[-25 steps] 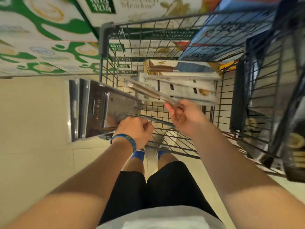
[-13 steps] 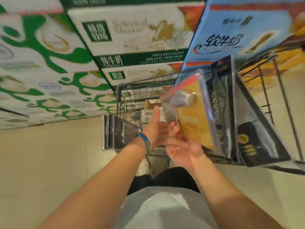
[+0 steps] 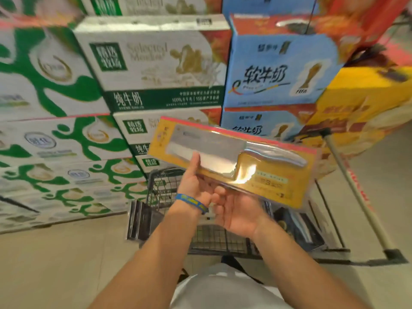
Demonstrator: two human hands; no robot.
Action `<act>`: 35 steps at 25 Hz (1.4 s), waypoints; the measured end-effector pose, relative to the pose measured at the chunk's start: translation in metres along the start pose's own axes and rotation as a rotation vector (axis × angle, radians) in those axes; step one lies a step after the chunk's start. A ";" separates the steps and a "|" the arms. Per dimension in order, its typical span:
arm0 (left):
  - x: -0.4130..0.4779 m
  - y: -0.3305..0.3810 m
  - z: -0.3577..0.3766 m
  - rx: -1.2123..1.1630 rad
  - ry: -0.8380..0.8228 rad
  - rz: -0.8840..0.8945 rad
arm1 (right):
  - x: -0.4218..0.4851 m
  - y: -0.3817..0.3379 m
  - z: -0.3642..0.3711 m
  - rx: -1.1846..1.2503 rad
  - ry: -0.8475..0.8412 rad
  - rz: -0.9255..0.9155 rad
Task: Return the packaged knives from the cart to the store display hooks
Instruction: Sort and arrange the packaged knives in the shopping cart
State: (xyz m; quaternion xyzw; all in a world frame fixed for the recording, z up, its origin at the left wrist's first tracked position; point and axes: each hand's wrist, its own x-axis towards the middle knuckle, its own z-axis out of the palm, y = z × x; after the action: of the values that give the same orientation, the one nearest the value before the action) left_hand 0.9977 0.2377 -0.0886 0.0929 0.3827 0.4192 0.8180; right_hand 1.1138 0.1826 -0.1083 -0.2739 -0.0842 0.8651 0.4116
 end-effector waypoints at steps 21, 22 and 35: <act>-0.003 -0.008 0.157 0.592 -0.179 0.455 | -0.161 -0.149 0.006 -1.205 0.646 -0.890; 0.002 -0.013 0.153 0.715 -0.107 0.419 | -0.173 -0.151 -0.005 -1.181 0.738 -0.926; 0.047 -0.161 0.002 1.358 0.241 -0.298 | -0.198 -0.107 -0.096 -1.373 1.132 -0.503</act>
State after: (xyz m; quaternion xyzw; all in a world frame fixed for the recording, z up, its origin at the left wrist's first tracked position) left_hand 1.1146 0.1719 -0.1888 0.4824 0.6562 -0.0217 0.5798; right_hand 1.3388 0.0944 -0.0687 -0.8135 -0.4217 0.2478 0.3145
